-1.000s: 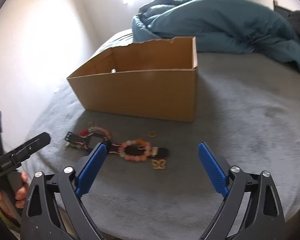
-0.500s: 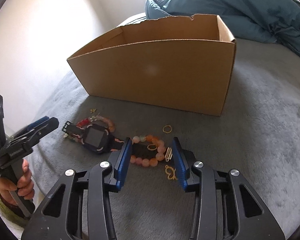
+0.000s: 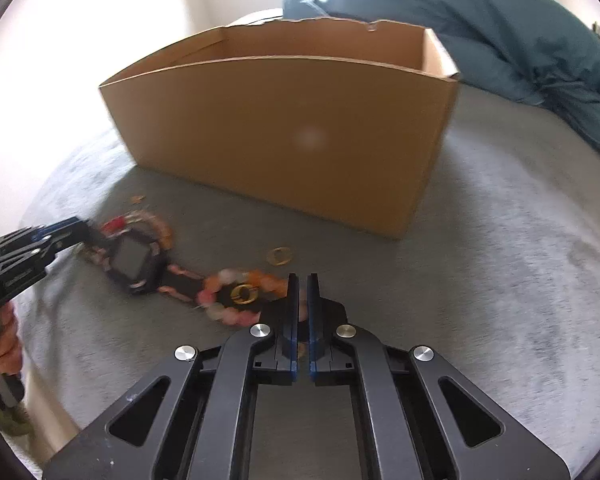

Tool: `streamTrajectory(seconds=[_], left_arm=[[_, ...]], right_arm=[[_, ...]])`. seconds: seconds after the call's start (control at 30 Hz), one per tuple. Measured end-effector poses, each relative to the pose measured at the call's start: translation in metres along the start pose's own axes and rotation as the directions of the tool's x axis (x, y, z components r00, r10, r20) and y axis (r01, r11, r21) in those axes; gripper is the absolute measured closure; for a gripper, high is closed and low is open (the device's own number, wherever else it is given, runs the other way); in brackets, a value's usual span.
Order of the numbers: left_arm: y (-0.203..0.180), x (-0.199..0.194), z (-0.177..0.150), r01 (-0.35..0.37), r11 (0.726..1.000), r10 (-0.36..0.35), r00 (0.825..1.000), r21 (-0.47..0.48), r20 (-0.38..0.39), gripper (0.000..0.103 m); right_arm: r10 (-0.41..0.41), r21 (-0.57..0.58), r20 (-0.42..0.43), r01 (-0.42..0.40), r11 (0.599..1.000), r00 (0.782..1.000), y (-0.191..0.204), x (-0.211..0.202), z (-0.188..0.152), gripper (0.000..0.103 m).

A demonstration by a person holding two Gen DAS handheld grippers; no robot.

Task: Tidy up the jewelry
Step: 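Lower the right tool to the black smartwatch strap and close on it, then lift the black smartwatch with the right tool toward the box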

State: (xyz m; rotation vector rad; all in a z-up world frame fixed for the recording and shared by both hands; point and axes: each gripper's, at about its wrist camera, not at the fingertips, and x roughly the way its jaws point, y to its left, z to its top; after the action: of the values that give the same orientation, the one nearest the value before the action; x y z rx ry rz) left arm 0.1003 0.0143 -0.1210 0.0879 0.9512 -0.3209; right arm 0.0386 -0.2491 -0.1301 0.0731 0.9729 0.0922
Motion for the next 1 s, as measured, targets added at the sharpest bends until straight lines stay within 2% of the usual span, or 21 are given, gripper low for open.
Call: streamTrajectory(seconds=[0.17, 0.23, 0.3, 0.37, 0.4, 0.47, 0.57, 0.63, 0.73, 0.83, 1.0], left_arm=[[0.006, 0.001, 0.001, 0.036, 0.998, -0.037, 0.999, -0.042, -0.022, 0.082], [0.009, 0.003, 0.002, 0.05, 0.997, -0.052, 0.998, -0.059, -0.035, 0.082], [0.011, 0.004, 0.004, 0.062, 0.995, -0.065, 0.997, -0.072, -0.044, 0.082], [0.012, 0.005, 0.006, 0.075, 0.993, -0.08, 0.996, -0.088, -0.051, 0.083], [0.013, 0.004, 0.007, 0.088, 0.991, -0.093, 0.994, -0.097, -0.049, 0.086], [0.014, 0.002, 0.008, 0.081, 0.992, -0.085, 0.996, -0.096, -0.039, 0.095], [0.014, -0.009, 0.008, 0.107, 0.99, -0.109, 0.994, -0.091, -0.018, 0.098], [0.011, -0.021, 0.011, 0.15, 0.986, -0.149, 0.989, -0.075, 0.009, 0.101], [0.005, -0.034, 0.012, 0.164, 0.986, -0.163, 0.986, -0.031, 0.033, 0.101], [-0.002, -0.033, 0.011, 0.149, 0.989, -0.149, 0.988, -0.022, 0.031, 0.101], [0.007, -0.017, 0.006, 0.127, 0.989, -0.129, 0.991, -0.079, -0.022, 0.101]], right_arm=[[-0.113, 0.07, -0.002, 0.113, 0.991, 0.994, -0.03, -0.002, 0.002, 0.101], [-0.095, 0.094, 0.01, 0.094, 0.991, 0.995, -0.037, -0.008, 0.004, 0.098], [-0.02, 0.109, 0.048, 0.015, 0.994, 0.999, -0.037, -0.017, 0.005, 0.094], [0.04, 0.071, 0.066, -0.044, 0.997, 0.997, -0.024, -0.021, 0.007, 0.067], [0.063, 0.056, 0.064, -0.067, 0.996, 0.996, -0.019, -0.02, 0.008, 0.063], [0.096, 0.038, 0.048, -0.098, 0.994, 0.994, -0.009, -0.015, 0.007, 0.063], [0.111, 0.042, 0.018, -0.111, 0.993, 0.994, -0.004, -0.003, 0.009, 0.063], [0.125, 0.063, 0.009, -0.126, 0.99, 0.992, -0.009, -0.002, 0.008, 0.063], [0.182, 0.133, -0.007, -0.179, 0.975, 0.983, -0.024, 0.002, 0.008, 0.063], [0.244, 0.189, -0.027, -0.234, 0.954, 0.97, -0.04, 0.005, 0.003, 0.069], [0.272, 0.24, -0.052, -0.253, 0.937, 0.961, -0.044, 0.007, -0.007, 0.08]])
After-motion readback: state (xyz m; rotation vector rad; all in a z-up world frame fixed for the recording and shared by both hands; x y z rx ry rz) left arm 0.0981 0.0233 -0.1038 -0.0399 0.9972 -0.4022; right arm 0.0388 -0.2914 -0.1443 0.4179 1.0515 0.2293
